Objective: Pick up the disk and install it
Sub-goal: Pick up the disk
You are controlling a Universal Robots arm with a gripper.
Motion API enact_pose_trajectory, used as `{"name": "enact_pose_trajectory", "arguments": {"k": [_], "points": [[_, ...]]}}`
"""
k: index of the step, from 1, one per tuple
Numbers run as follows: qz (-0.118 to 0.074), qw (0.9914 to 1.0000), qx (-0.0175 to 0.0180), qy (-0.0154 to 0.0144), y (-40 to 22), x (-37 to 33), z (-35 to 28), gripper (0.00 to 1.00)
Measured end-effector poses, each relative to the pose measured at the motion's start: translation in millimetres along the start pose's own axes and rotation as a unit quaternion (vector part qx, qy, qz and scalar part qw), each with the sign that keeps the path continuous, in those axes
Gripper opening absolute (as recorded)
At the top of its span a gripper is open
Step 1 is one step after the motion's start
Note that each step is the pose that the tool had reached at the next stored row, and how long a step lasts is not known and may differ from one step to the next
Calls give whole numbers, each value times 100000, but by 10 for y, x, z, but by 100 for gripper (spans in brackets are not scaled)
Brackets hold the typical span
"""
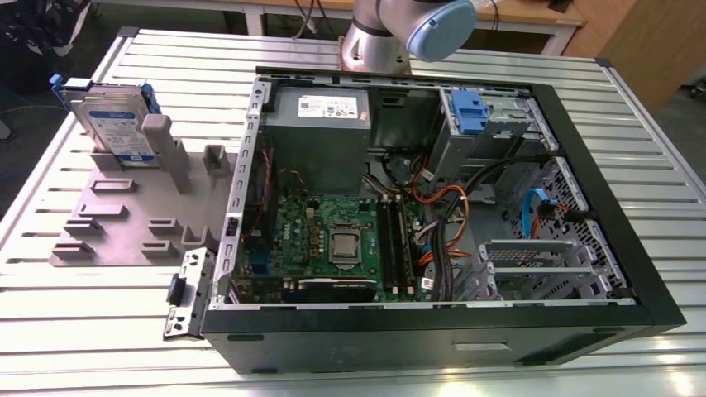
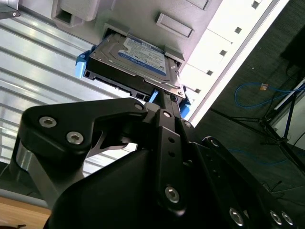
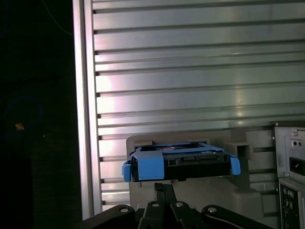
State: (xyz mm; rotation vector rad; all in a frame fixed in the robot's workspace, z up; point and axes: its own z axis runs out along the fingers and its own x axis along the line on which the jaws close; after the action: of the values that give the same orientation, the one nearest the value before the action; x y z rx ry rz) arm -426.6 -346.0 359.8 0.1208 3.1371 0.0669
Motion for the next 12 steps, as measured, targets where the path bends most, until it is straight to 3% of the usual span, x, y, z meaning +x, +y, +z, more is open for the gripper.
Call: {"name": "enact_pose_trajectory", "arguments": {"k": [12], "points": [[-493, 99999, 1, 38, 0, 0, 0, 11]]}}
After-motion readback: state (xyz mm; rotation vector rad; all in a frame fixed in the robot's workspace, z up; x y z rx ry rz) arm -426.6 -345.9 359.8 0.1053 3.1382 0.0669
